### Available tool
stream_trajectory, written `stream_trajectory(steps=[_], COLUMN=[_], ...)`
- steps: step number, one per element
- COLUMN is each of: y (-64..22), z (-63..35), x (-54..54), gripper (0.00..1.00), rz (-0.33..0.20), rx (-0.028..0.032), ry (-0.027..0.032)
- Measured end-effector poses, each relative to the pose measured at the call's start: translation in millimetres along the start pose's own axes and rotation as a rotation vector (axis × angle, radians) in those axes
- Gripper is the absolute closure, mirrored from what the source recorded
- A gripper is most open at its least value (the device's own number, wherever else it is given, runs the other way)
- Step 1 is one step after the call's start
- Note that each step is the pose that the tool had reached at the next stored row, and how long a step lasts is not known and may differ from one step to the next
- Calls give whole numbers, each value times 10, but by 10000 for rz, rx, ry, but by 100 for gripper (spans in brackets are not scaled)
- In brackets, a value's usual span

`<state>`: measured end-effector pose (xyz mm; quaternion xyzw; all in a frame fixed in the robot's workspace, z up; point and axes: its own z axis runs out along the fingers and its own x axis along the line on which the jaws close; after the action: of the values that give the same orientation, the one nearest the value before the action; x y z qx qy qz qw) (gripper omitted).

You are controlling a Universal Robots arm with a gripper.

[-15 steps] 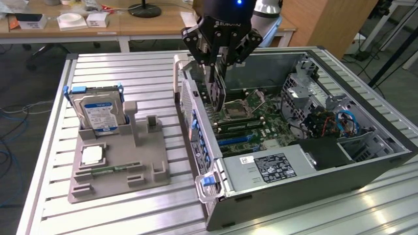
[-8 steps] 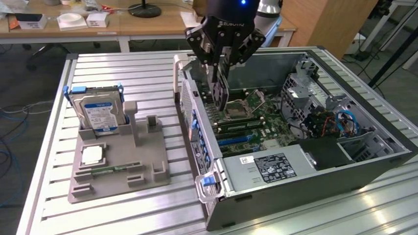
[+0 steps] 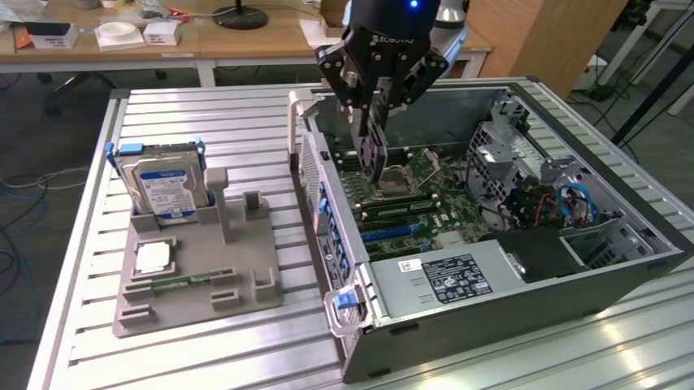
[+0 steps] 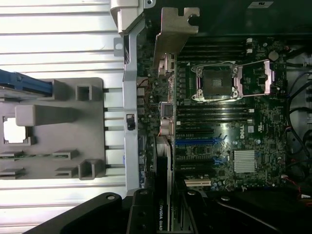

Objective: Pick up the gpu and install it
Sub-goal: 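Pick up the gpu and move the gpu toward the slot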

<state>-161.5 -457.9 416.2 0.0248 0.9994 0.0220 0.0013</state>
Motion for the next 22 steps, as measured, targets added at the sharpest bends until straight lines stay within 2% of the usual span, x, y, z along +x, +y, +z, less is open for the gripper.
stream_trajectory(steps=[22], y=[11], z=[1], x=[-231], gripper=[74], rz=[1], rx=[0], ry=[0])
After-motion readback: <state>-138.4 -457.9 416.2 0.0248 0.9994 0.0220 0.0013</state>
